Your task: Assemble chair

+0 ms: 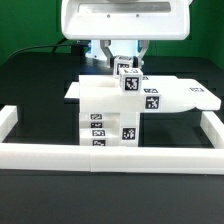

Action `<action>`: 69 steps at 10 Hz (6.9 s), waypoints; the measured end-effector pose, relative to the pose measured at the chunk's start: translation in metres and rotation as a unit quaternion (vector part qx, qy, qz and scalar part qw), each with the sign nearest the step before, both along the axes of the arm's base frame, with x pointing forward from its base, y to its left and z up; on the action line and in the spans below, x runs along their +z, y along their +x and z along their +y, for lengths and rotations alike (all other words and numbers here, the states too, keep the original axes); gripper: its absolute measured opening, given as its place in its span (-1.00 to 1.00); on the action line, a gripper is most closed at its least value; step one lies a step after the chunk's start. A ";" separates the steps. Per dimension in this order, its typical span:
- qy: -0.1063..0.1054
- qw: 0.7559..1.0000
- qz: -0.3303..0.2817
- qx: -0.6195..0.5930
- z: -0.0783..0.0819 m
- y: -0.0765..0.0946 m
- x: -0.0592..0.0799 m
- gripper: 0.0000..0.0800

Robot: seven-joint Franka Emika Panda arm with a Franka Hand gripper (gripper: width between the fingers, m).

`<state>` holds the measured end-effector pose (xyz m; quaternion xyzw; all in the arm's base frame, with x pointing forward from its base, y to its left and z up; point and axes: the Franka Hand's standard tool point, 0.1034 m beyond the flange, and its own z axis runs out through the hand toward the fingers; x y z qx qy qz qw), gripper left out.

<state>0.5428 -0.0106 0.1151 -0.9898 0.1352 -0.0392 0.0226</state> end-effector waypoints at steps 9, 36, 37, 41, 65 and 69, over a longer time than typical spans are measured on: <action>0.027 0.971 0.007 -0.239 -0.002 0.001 0.000 0.20; 0.029 0.997 0.007 -0.066 -0.002 0.004 0.003 0.62; 0.028 0.998 0.006 -0.060 -0.003 0.004 0.003 0.62; -0.015 0.976 -0.007 0.219 -0.003 0.004 0.003 0.62; -0.020 0.998 -0.007 0.056 -0.011 0.008 0.000 0.43; -0.041 0.950 0.012 0.310 -0.012 0.004 -0.002 0.62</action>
Offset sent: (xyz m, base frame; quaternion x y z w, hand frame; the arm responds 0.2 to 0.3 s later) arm 0.0040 -0.0163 -0.0045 -0.0021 0.0079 0.2968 0.9549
